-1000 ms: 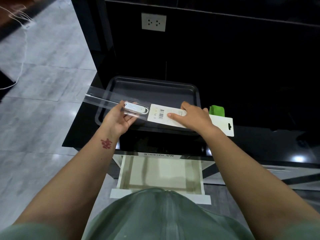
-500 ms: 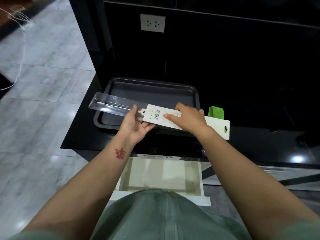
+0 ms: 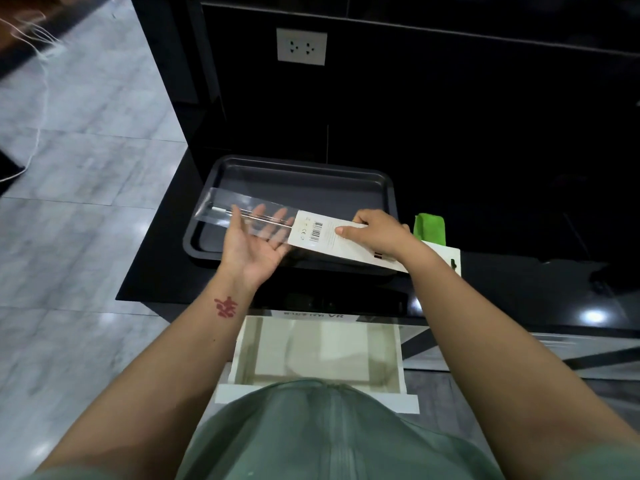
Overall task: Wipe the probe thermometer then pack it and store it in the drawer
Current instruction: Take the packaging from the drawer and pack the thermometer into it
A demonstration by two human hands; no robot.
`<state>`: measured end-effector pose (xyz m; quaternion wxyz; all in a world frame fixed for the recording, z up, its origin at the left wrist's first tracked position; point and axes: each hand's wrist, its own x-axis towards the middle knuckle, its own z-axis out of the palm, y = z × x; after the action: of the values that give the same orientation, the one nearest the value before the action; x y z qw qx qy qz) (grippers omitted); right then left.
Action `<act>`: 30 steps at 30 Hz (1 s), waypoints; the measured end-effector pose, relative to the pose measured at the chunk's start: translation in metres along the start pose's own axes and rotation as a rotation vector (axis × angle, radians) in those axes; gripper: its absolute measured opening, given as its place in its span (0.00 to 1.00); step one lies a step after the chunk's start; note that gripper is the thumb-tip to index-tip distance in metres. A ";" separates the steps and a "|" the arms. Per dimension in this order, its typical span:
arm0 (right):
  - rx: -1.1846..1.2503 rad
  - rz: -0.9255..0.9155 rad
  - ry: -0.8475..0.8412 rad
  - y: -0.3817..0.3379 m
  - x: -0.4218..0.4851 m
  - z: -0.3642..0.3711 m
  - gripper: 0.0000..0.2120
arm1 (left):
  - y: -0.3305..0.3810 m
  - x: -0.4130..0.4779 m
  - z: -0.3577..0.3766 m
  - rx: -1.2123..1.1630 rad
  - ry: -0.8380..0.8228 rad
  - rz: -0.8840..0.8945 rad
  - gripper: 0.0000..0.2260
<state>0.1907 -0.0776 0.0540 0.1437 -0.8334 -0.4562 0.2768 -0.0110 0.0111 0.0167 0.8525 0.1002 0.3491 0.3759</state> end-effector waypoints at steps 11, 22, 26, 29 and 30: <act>-0.075 0.009 0.073 -0.008 -0.006 -0.002 0.26 | 0.016 -0.002 -0.005 -0.198 0.059 0.024 0.34; -0.281 -0.073 0.212 -0.020 0.001 0.013 0.37 | 0.004 -0.003 0.007 -0.224 0.089 -0.011 0.34; -0.261 -0.110 0.327 -0.016 0.002 0.012 0.34 | 0.011 0.000 0.009 -0.232 0.118 0.012 0.34; -0.274 -0.041 0.459 -0.004 0.004 0.005 0.31 | 0.022 0.001 0.006 -0.259 0.127 0.049 0.35; -0.290 0.002 0.512 0.001 0.005 0.003 0.29 | 0.026 0.001 0.004 -0.266 0.125 0.060 0.35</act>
<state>0.1918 -0.0743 0.0496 0.1331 -0.8883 -0.4393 -0.0106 -0.0226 0.0303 0.0307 0.8233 -0.0269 0.3455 0.4496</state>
